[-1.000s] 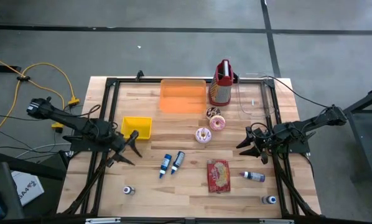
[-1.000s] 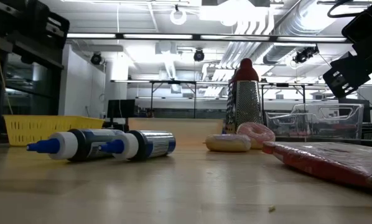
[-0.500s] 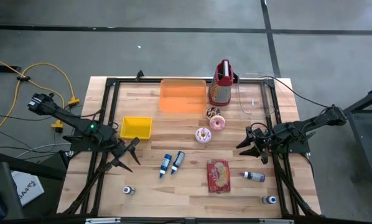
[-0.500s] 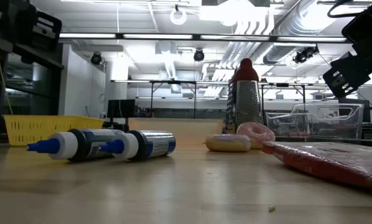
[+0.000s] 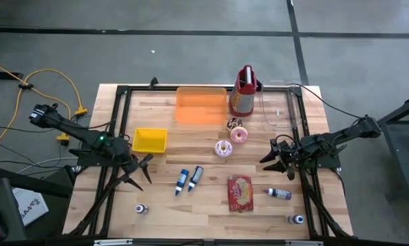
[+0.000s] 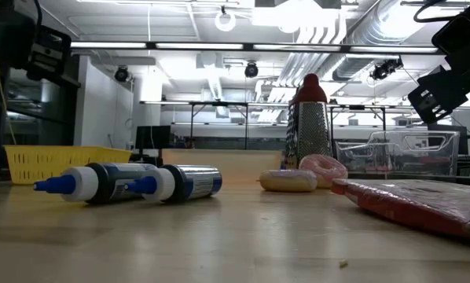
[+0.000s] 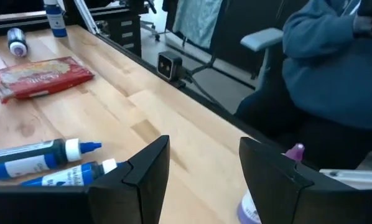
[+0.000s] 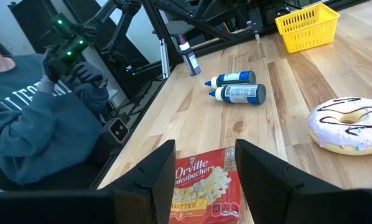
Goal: Pick & Place Food Item
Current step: Put the left violet food coloring bottle into the transparent bin
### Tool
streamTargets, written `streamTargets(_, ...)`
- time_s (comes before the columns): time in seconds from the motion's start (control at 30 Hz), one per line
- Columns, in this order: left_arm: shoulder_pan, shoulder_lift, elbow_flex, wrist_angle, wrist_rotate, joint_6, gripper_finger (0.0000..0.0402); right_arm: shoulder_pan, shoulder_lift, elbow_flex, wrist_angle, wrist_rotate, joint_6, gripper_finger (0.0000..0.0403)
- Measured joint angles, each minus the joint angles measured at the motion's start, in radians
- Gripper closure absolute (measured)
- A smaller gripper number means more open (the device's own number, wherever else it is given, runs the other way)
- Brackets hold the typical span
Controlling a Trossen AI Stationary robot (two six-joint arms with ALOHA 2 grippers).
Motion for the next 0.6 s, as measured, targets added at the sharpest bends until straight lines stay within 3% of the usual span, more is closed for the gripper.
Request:
streamTargets(0.2,0.027,0.0,0.0,-0.069,-0.023,-0.003,0.0213,0.0,0.0,0.0,0.0,0.0,0.0,0.025)
streamTargets(0.6,0.03,-0.003,0.008,-0.07,-0.163,-0.329,0.0213,0.0,0.0,0.0,0.0,0.0,0.0,0.025)
